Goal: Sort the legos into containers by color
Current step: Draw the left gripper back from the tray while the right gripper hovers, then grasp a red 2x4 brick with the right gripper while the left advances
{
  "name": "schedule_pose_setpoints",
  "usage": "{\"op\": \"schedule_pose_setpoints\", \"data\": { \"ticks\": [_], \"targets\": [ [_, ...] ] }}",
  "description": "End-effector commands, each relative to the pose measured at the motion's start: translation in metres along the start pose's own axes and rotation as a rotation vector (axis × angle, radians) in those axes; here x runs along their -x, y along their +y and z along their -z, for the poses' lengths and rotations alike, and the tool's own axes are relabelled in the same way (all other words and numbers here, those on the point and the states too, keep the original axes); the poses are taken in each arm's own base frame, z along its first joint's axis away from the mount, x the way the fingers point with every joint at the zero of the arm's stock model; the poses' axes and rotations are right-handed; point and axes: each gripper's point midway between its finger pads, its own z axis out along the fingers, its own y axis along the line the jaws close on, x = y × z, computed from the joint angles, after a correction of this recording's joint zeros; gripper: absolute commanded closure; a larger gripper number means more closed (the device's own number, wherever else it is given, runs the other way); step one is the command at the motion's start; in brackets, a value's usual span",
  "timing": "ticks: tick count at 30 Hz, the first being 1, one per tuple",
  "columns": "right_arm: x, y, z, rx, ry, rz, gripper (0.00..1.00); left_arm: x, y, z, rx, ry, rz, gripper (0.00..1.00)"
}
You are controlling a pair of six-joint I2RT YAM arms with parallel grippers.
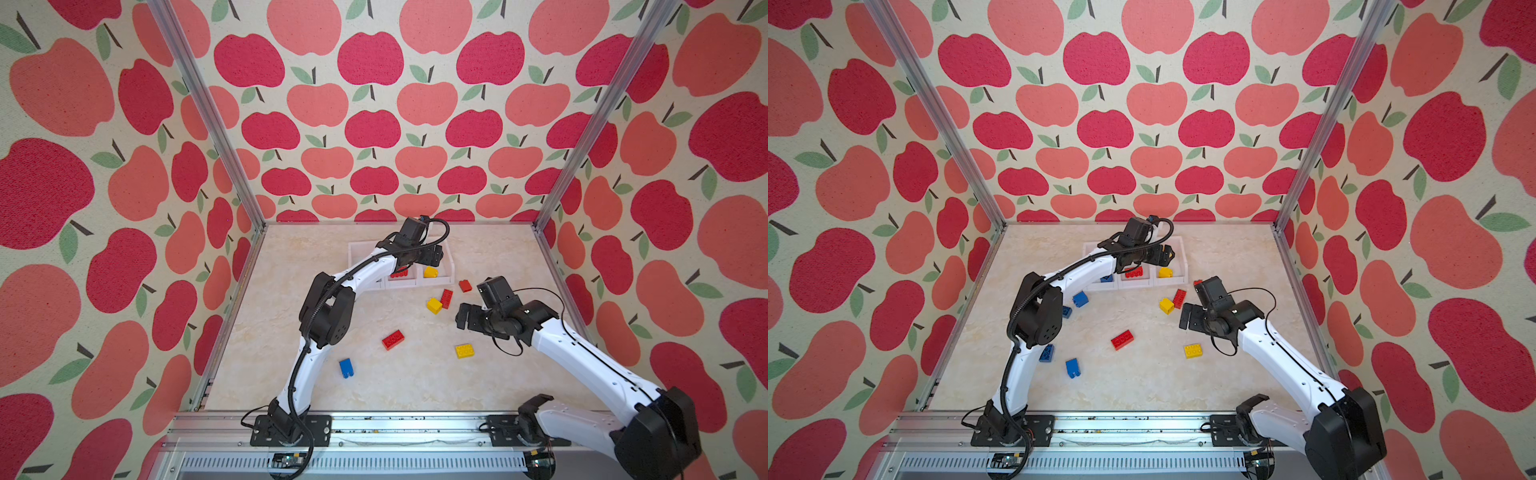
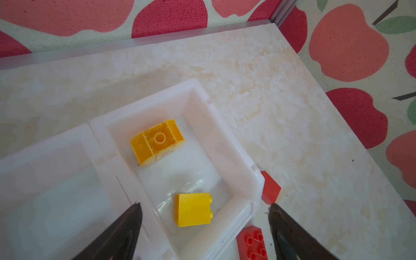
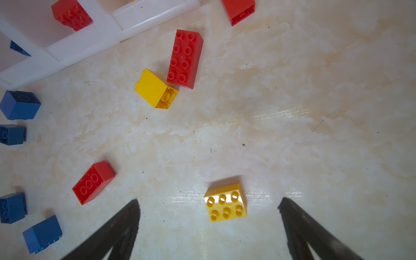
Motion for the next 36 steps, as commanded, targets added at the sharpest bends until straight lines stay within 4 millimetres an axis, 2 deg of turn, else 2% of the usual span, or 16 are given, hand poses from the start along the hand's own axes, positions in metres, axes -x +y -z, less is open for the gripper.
{"op": "schedule_pose_setpoints", "data": {
  "ticks": [1,6,13,19,27,36],
  "targets": [
    [0.012,0.0,0.003,-0.02,-0.02,0.003,0.01,0.025,-0.01,0.031,-0.034,-0.095,0.012,0.09],
    [0.024,0.004,-0.003,-0.033,-0.024,0.024,0.01,0.012,-0.01,0.062,-0.037,-0.1,0.041,0.09],
    [0.044,0.01,-0.014,-0.046,-0.028,0.038,0.02,-0.009,0.002,0.107,-0.027,-0.099,0.114,0.08],
    [0.062,0.015,-0.026,-0.058,-0.03,0.04,0.08,-0.039,0.018,0.142,0.008,-0.083,0.178,0.07],
    [0.077,0.019,-0.059,-0.085,0.008,0.027,0.13,-0.086,0.044,0.178,0.064,-0.055,0.252,0.07],
    [0.091,0.02,-0.095,-0.1,0.028,-0.003,0.15,-0.111,0.074,0.214,0.125,-0.077,0.308,0.06]
  ]
}}
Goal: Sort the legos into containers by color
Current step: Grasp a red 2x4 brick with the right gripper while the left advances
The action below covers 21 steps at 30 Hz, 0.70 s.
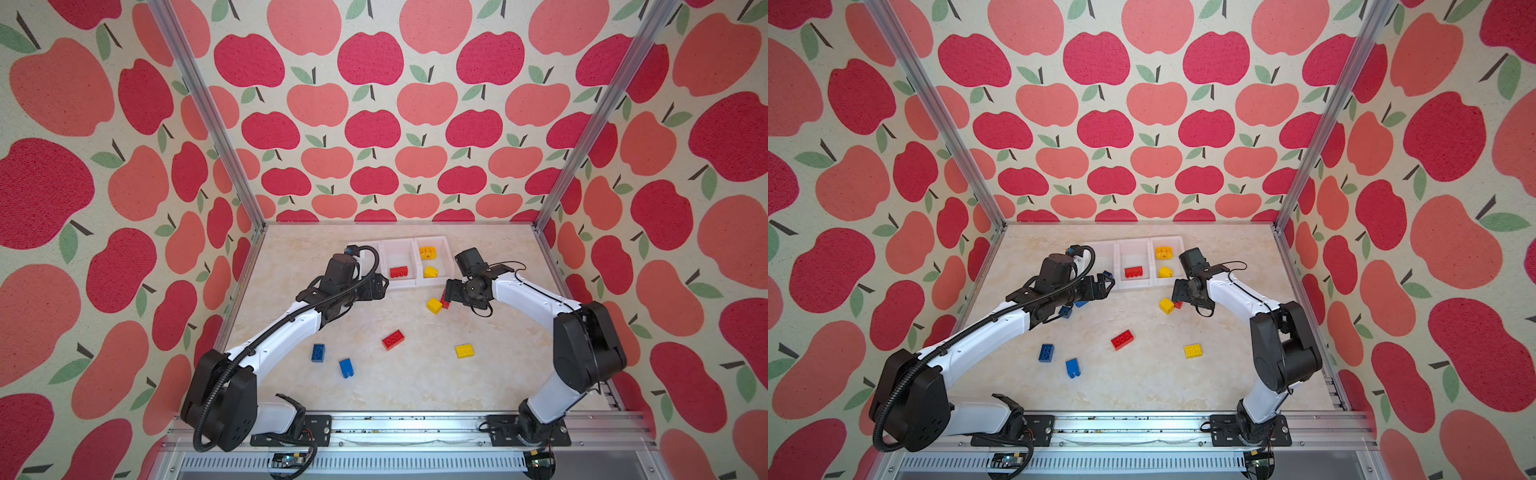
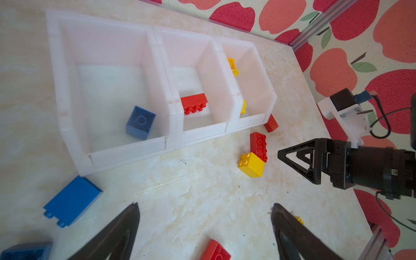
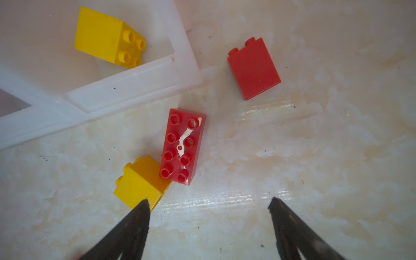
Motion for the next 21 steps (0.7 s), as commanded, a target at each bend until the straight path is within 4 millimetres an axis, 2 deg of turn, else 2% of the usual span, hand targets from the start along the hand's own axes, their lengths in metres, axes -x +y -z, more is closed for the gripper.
{"op": "schedule_pose_setpoints", "data": {
  "ticks": [1,12,21],
  "targets": [
    [0.017,0.007,-0.007,0.013,-0.024,-0.006,0.15,-0.008,0.013,0.011,0.025,0.004,0.027,0.06],
    [0.025,0.014,-0.035,-0.019,0.006,-0.032,0.22,-0.024,0.039,0.029,0.072,-0.003,0.072,0.05],
    [0.021,0.016,-0.051,-0.069,0.026,-0.025,0.27,-0.026,0.045,0.03,0.076,-0.004,0.086,0.05]
  ]
}}
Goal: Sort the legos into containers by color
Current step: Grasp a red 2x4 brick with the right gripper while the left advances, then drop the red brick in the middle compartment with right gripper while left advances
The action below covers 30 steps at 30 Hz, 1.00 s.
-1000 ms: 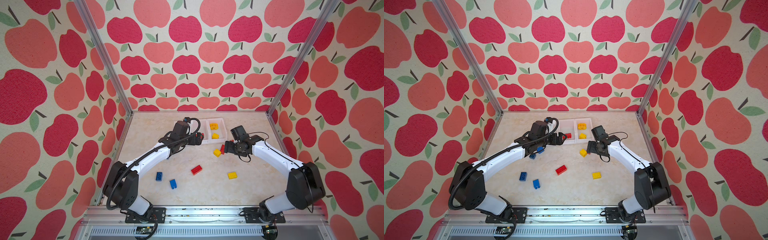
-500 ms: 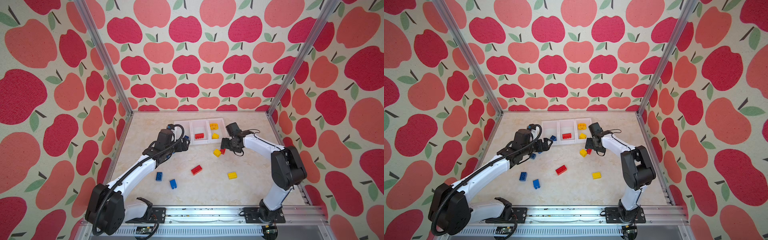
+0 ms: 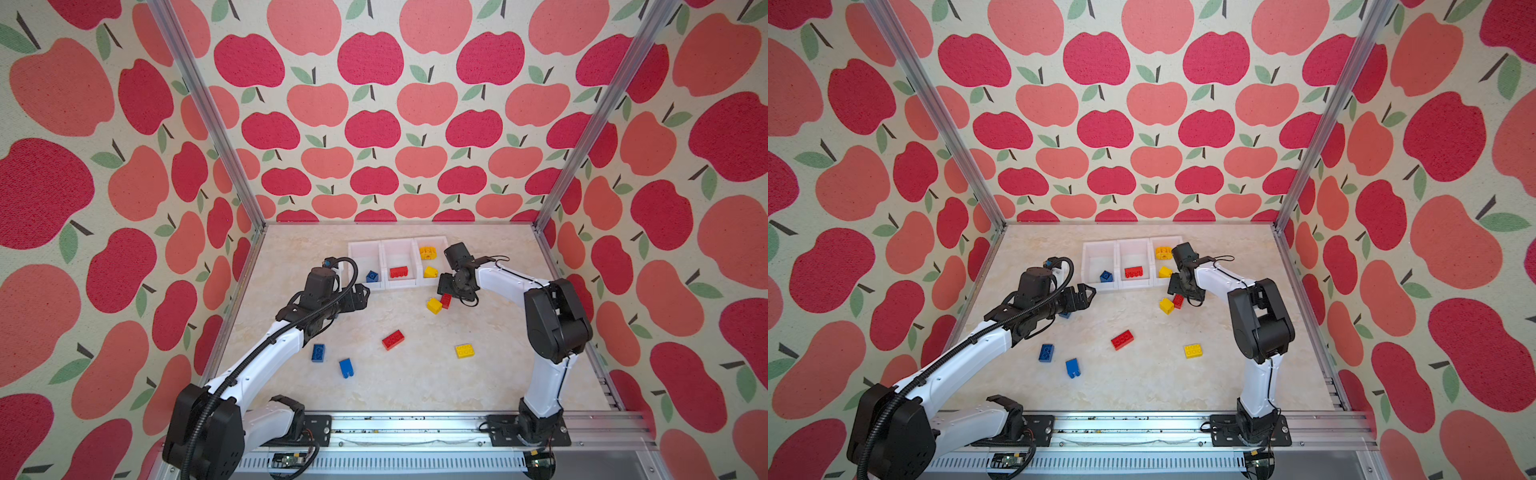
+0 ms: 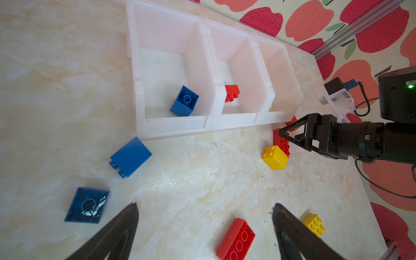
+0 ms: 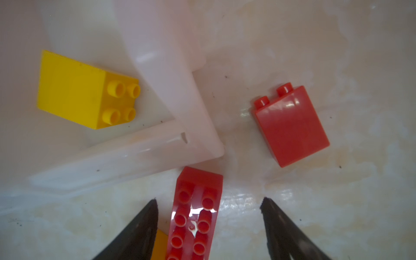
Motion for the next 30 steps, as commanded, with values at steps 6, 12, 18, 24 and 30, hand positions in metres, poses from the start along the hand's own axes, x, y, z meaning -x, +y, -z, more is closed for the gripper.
{"op": "schedule_pose_setpoints", "data": {
  "ticks": [6,12,18,24,30],
  "targets": [
    [-0.006,0.003,-0.01,-0.053,0.016,-0.002,0.3,-0.003,0.004,0.003,0.005,0.008,0.021,0.05],
    [-0.012,-0.001,-0.016,-0.072,0.029,-0.002,0.38,-0.003,0.005,0.004,0.006,0.001,0.025,0.04],
    [-0.015,-0.005,-0.015,-0.085,0.023,-0.006,0.55,-0.003,0.007,0.005,0.008,-0.002,0.028,0.04],
    [-0.015,-0.009,-0.01,-0.099,0.012,-0.01,0.65,-0.004,0.008,0.006,0.013,-0.007,0.033,0.04],
    [-0.013,-0.01,0.002,-0.09,-0.02,-0.014,0.69,-0.003,0.011,0.009,0.024,-0.012,0.031,0.03]
  ]
}}
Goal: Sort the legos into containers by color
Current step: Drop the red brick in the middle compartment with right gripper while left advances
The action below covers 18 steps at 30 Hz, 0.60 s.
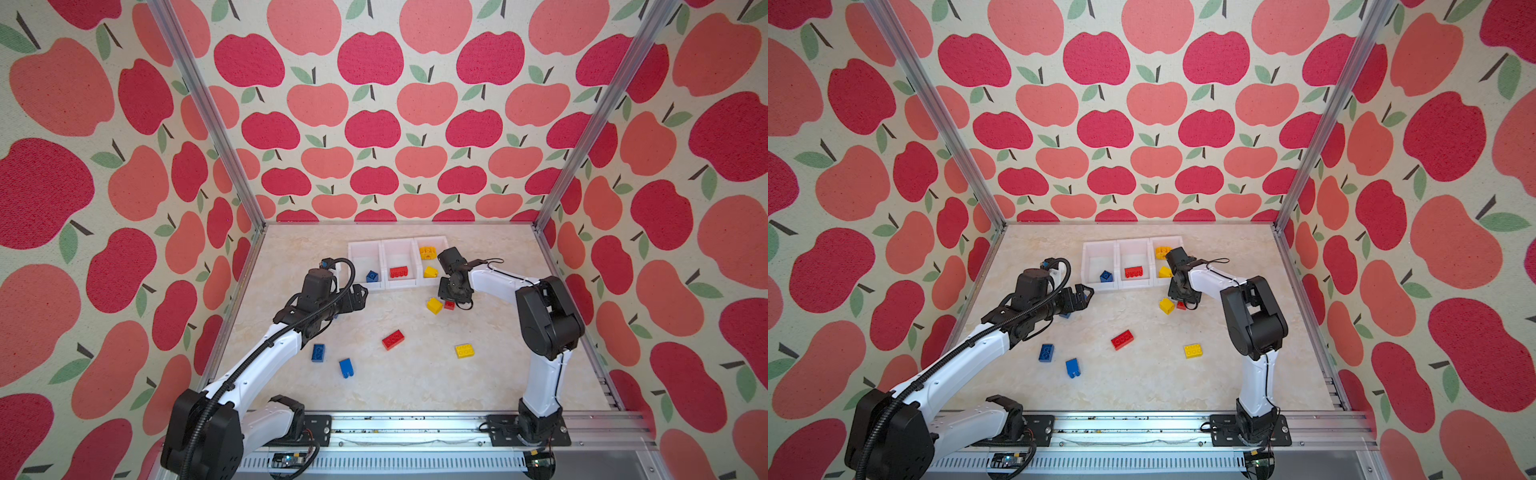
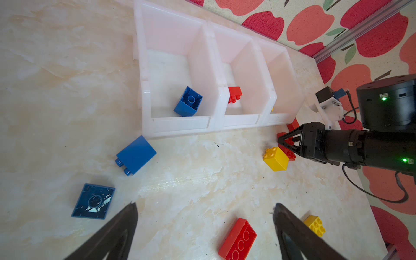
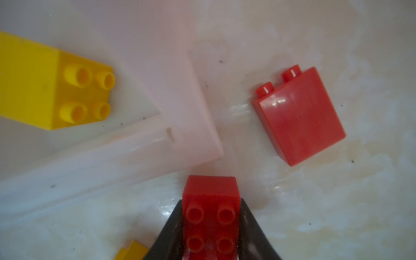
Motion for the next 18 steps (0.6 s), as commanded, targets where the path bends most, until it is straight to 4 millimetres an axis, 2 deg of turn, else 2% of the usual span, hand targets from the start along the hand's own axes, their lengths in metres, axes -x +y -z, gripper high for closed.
{"op": "schedule_pose_setpoints", "data": {
  "ticks": [1,4,9,14,18],
  "targets": [
    [-0.001,-0.006,0.014,-0.016,-0.023,-0.004,0.69,-0.004,0.006,0.005,0.022,0.004,0.021,0.03],
    [0.001,-0.004,0.027,-0.005,-0.041,0.009,0.7,-0.005,0.01,0.006,0.029,0.0,0.024,0.02],
    [0.005,0.007,0.061,0.033,-0.095,0.059,0.7,-0.008,0.016,0.006,0.041,0.005,0.037,0.01],
    [0.015,0.039,0.093,0.086,-0.152,0.164,0.7,-0.009,0.02,0.007,0.039,0.003,0.049,0.0],
    [0.027,0.07,0.109,0.139,-0.188,0.226,0.7,-0.009,0.021,0.006,0.036,0.003,0.057,0.01]
  ]
}}
